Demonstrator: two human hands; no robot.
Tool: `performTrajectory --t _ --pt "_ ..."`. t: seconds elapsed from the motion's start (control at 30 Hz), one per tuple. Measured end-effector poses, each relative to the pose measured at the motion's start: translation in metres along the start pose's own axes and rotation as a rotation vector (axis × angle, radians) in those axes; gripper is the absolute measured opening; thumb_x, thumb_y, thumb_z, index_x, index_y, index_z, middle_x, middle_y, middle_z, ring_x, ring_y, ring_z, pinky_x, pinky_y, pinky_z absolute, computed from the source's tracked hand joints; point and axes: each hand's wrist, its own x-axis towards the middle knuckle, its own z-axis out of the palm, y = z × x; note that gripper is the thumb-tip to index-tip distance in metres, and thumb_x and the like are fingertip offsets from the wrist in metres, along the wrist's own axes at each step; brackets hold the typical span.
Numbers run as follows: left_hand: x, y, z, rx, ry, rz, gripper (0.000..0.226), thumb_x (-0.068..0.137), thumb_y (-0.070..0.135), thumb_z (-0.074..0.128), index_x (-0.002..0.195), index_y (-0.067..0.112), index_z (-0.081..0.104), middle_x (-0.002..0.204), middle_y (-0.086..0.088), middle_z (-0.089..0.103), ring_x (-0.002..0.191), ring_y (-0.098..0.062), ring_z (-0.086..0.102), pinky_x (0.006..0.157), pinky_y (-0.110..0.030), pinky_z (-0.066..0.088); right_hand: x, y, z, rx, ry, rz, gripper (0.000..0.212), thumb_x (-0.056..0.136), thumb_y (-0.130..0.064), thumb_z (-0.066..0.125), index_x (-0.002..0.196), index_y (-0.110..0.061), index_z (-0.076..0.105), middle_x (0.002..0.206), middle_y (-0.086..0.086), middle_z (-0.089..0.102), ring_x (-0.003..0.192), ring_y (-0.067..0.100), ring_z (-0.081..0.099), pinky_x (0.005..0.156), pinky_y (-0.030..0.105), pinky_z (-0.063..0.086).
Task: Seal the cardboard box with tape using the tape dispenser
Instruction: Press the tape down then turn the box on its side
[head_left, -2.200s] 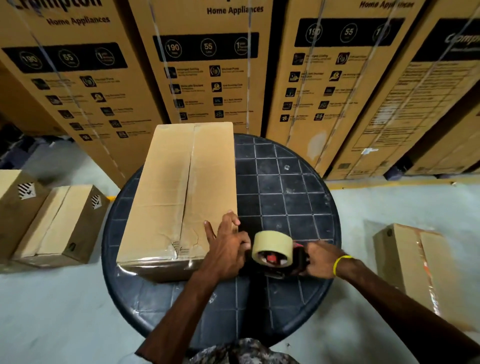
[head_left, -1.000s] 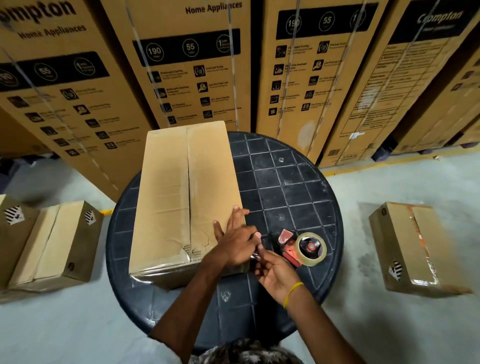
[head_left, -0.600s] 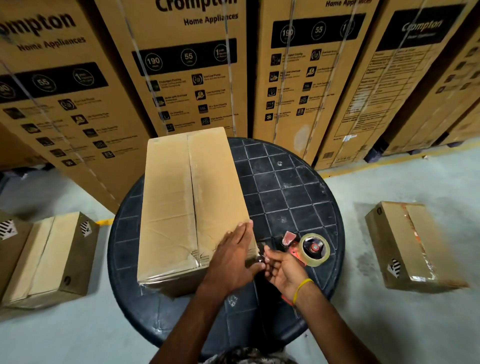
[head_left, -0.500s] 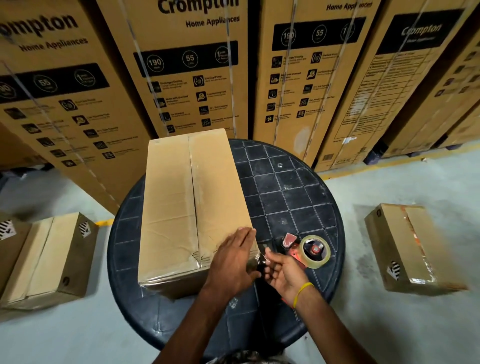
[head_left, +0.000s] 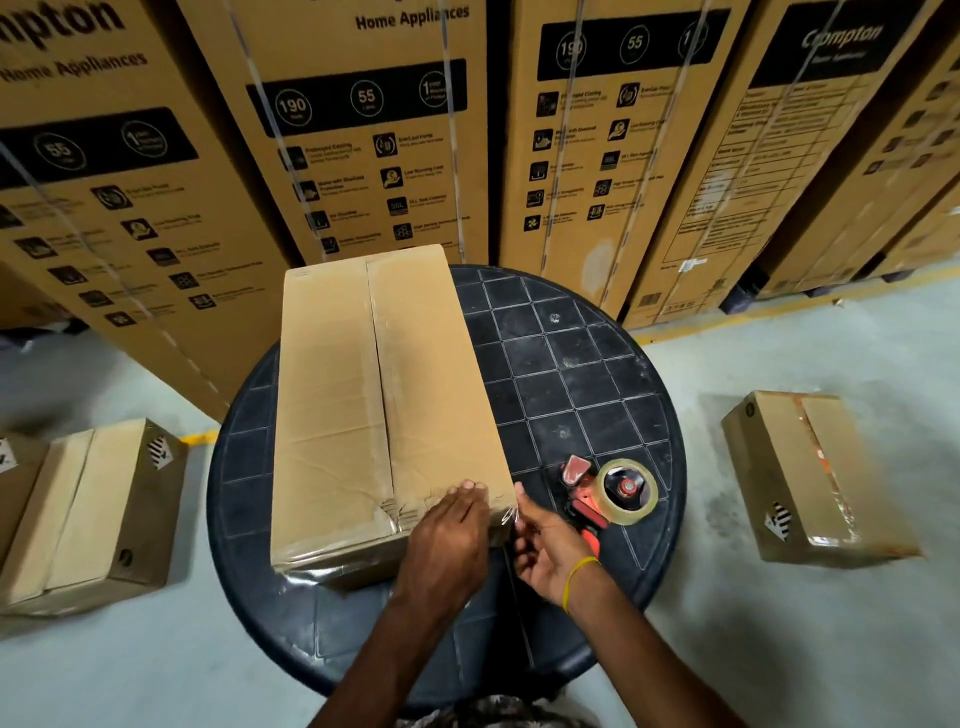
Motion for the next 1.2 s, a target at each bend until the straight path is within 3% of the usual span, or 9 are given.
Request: performTrajectory --t 0.2,0.4,0.53,0.67,0.77,0.9,0.97,1.07,1.2 --pt "0.0 0.004 -0.004 0.006 0.032 0.007 0.056 0.056 -0.002 0.087 0.11 -0.006 0.074 0.108 -0.02 0.076 0.098 -0.032 0.076 0.088 -0.041 0.059 0.003 0.003 -0.007 -0.089 -0.021 0.118 0.043 0.078 -0.062 0.079 0.068 -0.022 0.067 0.06 -0.005 0.057 0.044 0.006 0.041 0.04 0.016 0.03" --pt "0.004 0.001 -0.008 -0.046 0.105 0.029 0.042 0.068 0.002 0.074 0.11 -0.003 0.074 0.107 -0.018 0.077 0.096 -0.03 0.076 0.084 -0.04 0.06 0.03 0.01 -0.032 -0.55 0.338 -0.286 0.018 0.075 -0.001 0.077 0.068 -0.016 0.069 0.063 0.006 0.071 0.058 0.02 0.064 0.055 0.031 0.054" --pt "0.006 0.001 -0.009 -0.086 0.105 0.026 0.055 0.055 -0.004 0.087 0.108 -0.005 0.074 0.106 -0.02 0.077 0.095 -0.032 0.076 0.081 -0.041 0.061 0.01 0.0 -0.014 -0.37 0.123 -0.622 0.067 0.075 0.032 0.041 0.128 -0.004 0.059 0.124 0.008 0.066 0.114 0.018 0.064 0.087 0.01 0.052" --pt "0.003 0.0 -0.01 -0.11 0.065 -0.001 0.053 0.054 -0.005 0.086 0.106 -0.004 0.075 0.105 -0.021 0.077 0.095 -0.034 0.076 0.08 -0.041 0.061 -0.01 0.032 0.013 -0.53 -0.048 -0.767 0.091 0.076 0.016 0.059 0.156 -0.02 0.035 0.135 -0.007 0.066 0.124 0.003 0.063 0.107 0.02 0.048" --pt "0.004 0.001 -0.01 -0.146 0.037 -0.035 0.05 0.058 -0.003 0.083 0.107 -0.001 0.075 0.109 -0.019 0.076 0.099 -0.033 0.075 0.084 -0.04 0.061 -0.004 0.045 0.013 -0.701 0.073 -0.762 0.073 0.082 -0.006 0.07 0.145 -0.035 0.047 0.107 -0.02 0.073 0.102 -0.004 0.07 0.09 0.015 0.053" --pt "0.001 -0.004 -0.012 -0.227 0.014 -0.055 0.044 0.065 0.001 0.083 0.109 0.004 0.076 0.116 -0.014 0.075 0.108 -0.028 0.073 0.094 -0.036 0.056 0.011 0.04 -0.013 -0.915 0.11 -0.554 0.058 0.072 0.003 0.052 0.115 -0.032 0.068 0.097 -0.021 0.072 0.102 -0.002 0.067 0.088 0.015 0.049" --pt "0.001 -0.005 -0.018 -0.287 0.015 -0.045 0.03 0.065 -0.002 0.081 0.093 0.009 0.077 0.113 -0.012 0.077 0.106 -0.026 0.073 0.092 -0.034 0.057 0.016 0.035 -0.023 -0.768 0.169 -0.58 0.059 0.078 0.014 0.051 0.104 -0.036 0.064 0.097 -0.02 0.065 0.087 -0.015 0.063 0.083 0.008 0.051" --pt "0.002 -0.004 -0.023 -0.333 0.011 -0.056 0.023 0.064 -0.004 0.077 0.071 0.016 0.068 0.103 -0.01 0.078 0.097 -0.026 0.075 0.083 -0.032 0.059 0.005 0.021 -0.024 -0.416 0.208 -0.676 0.052 0.08 0.028 0.045 0.087 -0.018 0.069 0.082 0.006 0.072 0.072 0.01 0.068 0.071 0.017 0.056" --pt "0.002 -0.004 -0.024 -0.351 0.005 -0.073 0.021 0.065 -0.003 0.071 0.066 0.016 0.063 0.096 -0.01 0.078 0.094 -0.026 0.074 0.084 -0.032 0.054 -0.01 0.009 -0.008 -0.386 0.051 -0.55 0.014 0.081 -0.014 0.063 0.073 -0.009 0.073 0.069 0.008 0.076 0.068 0.025 0.069 0.066 0.03 0.054"
